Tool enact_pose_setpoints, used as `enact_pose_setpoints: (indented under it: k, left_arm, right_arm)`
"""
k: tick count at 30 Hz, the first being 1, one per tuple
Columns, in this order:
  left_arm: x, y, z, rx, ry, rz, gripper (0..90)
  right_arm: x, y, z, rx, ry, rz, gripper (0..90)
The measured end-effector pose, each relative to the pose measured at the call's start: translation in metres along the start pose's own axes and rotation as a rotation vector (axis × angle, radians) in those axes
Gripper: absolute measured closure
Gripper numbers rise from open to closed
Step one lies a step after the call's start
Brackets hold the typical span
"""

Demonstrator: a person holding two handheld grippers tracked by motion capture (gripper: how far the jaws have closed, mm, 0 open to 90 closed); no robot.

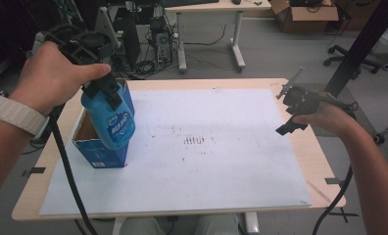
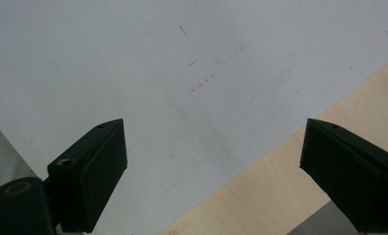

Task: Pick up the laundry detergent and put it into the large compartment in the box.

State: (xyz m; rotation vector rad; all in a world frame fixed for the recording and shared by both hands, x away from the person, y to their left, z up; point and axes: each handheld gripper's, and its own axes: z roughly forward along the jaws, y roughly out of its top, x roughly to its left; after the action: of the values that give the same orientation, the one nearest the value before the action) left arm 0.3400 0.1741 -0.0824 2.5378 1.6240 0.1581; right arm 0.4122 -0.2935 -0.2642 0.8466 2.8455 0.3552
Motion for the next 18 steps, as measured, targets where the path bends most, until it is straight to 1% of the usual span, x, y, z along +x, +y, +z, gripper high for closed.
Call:
enact_pose_setpoints:
  k: [2,3,4,6,11,16,18]
  left_arm:
    - [0.005,0.003,-0.004,0.000,0.008,-0.020,37.6]
    - [0.010,0.006,-0.007,-0.004,0.012,-0.043,37.6]
    - [0.010,0.006,-0.007,-0.004,0.012,-0.043,37.6]
    - [0.016,0.009,-0.008,-0.005,0.020,-0.068,37.6]
    - [0.030,0.015,-0.008,-0.014,0.035,-0.129,37.6]
    - [0.045,0.019,-0.006,-0.030,0.045,-0.189,37.6]
    - [0.050,0.020,-0.005,-0.033,0.054,-0.208,37.7]
  right_arm:
    - [0.000,0.000,0.001,-0.001,0.001,0.000,10.1]
    - [-0.001,0.000,0.001,0.000,0.002,0.000,10.1]
    - [-0.001,0.000,0.002,0.002,0.003,0.000,10.0]
    - [-0.001,0.000,0.002,0.001,0.004,0.002,10.0]
    - [-0.002,0.002,0.005,0.005,0.006,-0.001,10.1]
    - [-0.003,0.002,0.006,0.008,0.011,-0.003,10.0]
    - [-0.003,0.002,0.006,0.008,0.010,0.000,10.0]
